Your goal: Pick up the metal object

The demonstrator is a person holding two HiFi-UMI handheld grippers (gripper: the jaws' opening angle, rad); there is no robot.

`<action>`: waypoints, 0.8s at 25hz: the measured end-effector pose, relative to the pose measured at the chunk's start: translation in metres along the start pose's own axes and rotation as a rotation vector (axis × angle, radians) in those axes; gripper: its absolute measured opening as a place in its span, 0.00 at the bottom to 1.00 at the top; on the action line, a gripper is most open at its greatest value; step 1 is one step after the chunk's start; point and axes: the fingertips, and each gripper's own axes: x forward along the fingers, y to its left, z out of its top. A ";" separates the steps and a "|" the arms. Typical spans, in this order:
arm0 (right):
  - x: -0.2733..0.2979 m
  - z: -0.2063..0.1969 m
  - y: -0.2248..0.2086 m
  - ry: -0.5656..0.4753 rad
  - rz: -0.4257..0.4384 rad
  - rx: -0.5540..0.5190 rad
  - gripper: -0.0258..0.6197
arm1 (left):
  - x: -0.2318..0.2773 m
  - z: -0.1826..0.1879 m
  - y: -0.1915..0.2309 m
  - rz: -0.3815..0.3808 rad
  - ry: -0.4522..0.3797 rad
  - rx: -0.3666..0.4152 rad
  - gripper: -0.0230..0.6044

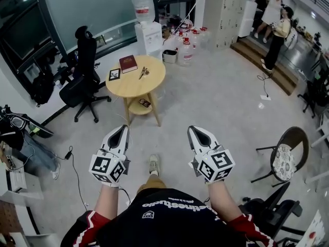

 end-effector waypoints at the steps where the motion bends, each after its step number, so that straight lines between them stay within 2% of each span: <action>1: -0.002 0.000 -0.002 -0.001 -0.007 0.001 0.08 | 0.002 -0.001 -0.001 -0.005 0.002 0.000 0.06; 5: -0.013 0.003 -0.010 -0.017 -0.043 0.024 0.08 | 0.007 -0.007 -0.010 -0.030 0.020 0.003 0.06; 15: -0.018 -0.002 -0.003 -0.007 -0.036 0.014 0.08 | 0.006 -0.011 -0.015 -0.045 0.028 0.006 0.06; 20: -0.014 -0.003 -0.002 -0.007 -0.036 0.016 0.08 | 0.009 -0.011 -0.017 -0.052 0.034 0.042 0.06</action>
